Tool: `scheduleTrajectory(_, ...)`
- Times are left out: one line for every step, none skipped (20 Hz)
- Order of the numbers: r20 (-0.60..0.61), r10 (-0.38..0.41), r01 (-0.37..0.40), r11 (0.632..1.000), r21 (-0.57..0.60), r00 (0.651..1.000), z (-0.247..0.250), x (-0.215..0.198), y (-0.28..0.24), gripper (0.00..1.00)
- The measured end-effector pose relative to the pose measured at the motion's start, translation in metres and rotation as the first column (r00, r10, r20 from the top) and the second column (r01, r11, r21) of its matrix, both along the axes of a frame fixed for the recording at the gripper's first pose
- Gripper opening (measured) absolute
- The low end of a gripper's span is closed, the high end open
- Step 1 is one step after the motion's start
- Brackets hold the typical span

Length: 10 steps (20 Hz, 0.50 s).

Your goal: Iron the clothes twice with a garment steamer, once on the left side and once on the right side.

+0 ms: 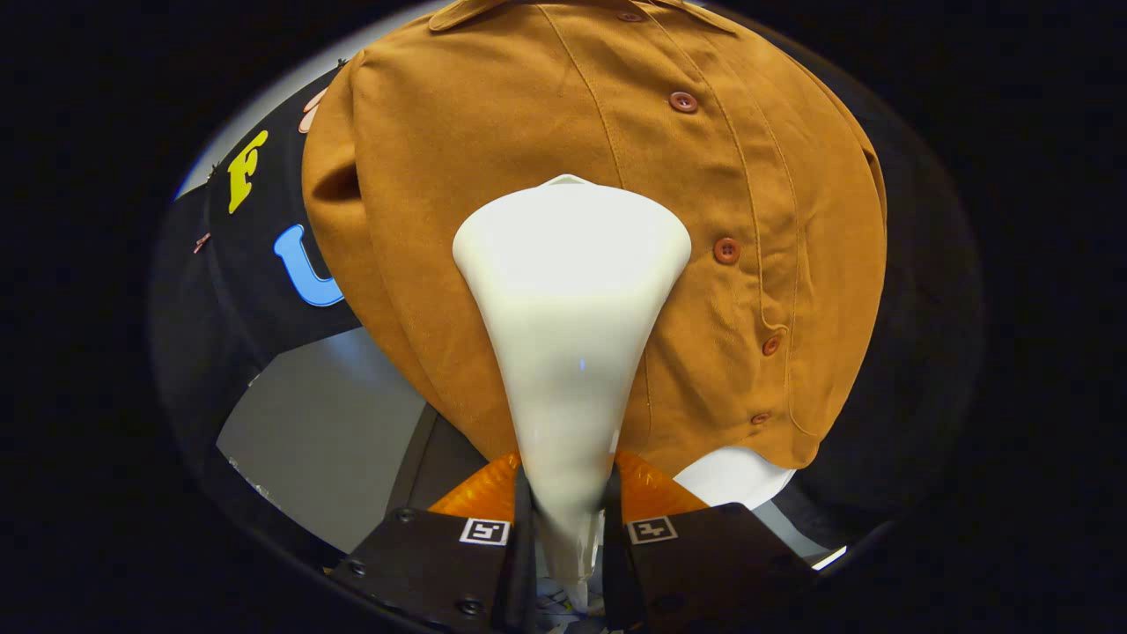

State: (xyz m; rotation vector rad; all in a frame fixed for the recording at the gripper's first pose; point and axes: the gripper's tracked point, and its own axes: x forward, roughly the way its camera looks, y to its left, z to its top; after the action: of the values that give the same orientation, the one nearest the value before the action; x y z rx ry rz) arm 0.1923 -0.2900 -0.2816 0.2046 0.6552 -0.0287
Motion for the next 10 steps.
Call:
scheduleTrajectory(-0.012, -0.003, 0.003, 1.000, 0.001, 1.000, -0.004, -0.002, 0.000, 0.34)
scheduleTrajectory(-0.025, -0.006, 0.006, 1.000, 0.001, 1.000, -0.007, -0.005, -0.001, 0.34)
scheduleTrajectory(-0.039, -0.008, 0.009, 1.000, 0.001, 0.999, -0.010, -0.008, -0.001, 0.34)
scheduleTrajectory(-0.052, -0.012, 0.012, 1.000, 0.001, 0.999, -0.013, -0.010, -0.002, 0.34)
scheduleTrajectory(-0.065, -0.016, 0.016, 1.000, 0.000, 0.998, -0.016, -0.014, -0.002, 0.34)
scheduleTrajectory(-0.081, -0.020, 0.020, 1.000, 0.000, 0.997, -0.018, -0.017, -0.002, 0.34)
scheduleTrajectory(-0.096, -0.024, 0.024, 1.000, 0.000, 0.995, -0.021, -0.021, -0.002, 0.34)
scheduleTrajectory(-0.111, -0.029, 0.030, 1.000, 0.002, 0.993, -0.023, -0.026, -0.003, 0.34)
scheduleTrajectory(-0.124, -0.037, 0.037, 0.999, 0.002, 0.992, -0.025, -0.028, -0.003, 0.34)
scheduleTrajectory(-0.132, -0.047, 0.047, 0.999, 0.000, 0.990, -0.026, -0.031, -0.003, 0.34)
